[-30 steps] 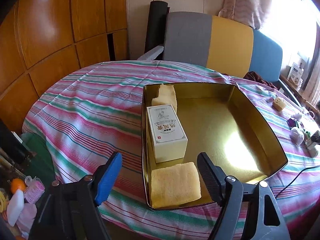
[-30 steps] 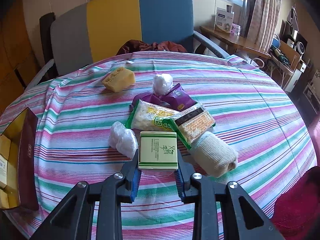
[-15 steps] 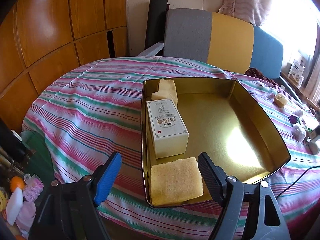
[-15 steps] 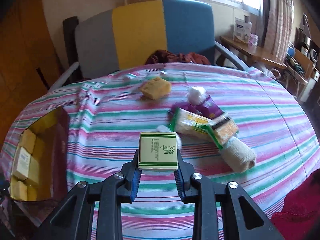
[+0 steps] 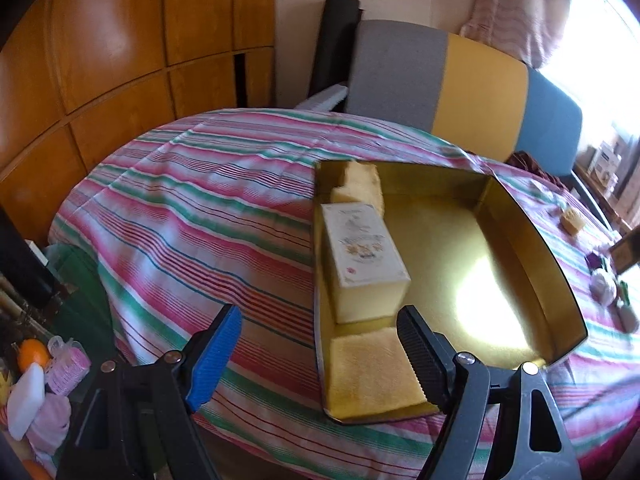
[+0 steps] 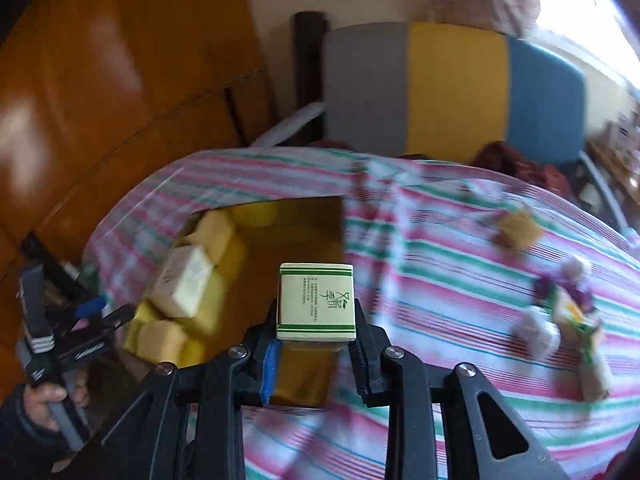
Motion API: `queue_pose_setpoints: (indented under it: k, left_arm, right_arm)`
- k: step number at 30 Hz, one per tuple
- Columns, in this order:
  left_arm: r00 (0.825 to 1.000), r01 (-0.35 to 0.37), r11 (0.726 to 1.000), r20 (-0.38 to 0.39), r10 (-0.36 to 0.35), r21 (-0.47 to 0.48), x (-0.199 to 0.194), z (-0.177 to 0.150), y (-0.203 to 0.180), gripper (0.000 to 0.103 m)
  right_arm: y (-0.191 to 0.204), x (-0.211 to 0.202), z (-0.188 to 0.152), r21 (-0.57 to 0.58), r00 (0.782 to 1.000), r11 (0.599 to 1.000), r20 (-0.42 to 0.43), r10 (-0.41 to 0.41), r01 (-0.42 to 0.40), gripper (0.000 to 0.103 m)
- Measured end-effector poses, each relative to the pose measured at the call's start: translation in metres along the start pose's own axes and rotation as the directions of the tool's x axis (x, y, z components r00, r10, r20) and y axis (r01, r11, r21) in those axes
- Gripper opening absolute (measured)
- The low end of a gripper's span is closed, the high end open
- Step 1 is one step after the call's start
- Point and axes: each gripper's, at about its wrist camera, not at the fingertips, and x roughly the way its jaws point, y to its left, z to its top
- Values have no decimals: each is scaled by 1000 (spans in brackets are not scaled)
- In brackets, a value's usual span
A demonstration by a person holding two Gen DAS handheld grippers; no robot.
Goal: Organize objects
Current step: 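Carry the small green box into the gold tray and open the right gripper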
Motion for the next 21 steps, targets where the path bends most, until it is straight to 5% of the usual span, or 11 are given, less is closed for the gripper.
queue_pose_setpoints:
  k: [9, 21]
  left_arm:
    - [1000, -29, 998, 6, 29, -47, 3, 8, 21, 81]
    - [999, -28, 998, -21, 26, -64, 12, 5, 27, 84]
  right_arm:
    - [99, 81, -19, -150, 975, 981, -204, 92, -124, 29]
    - [139, 125, -40, -198, 945, 968, -315, 87, -155, 29]
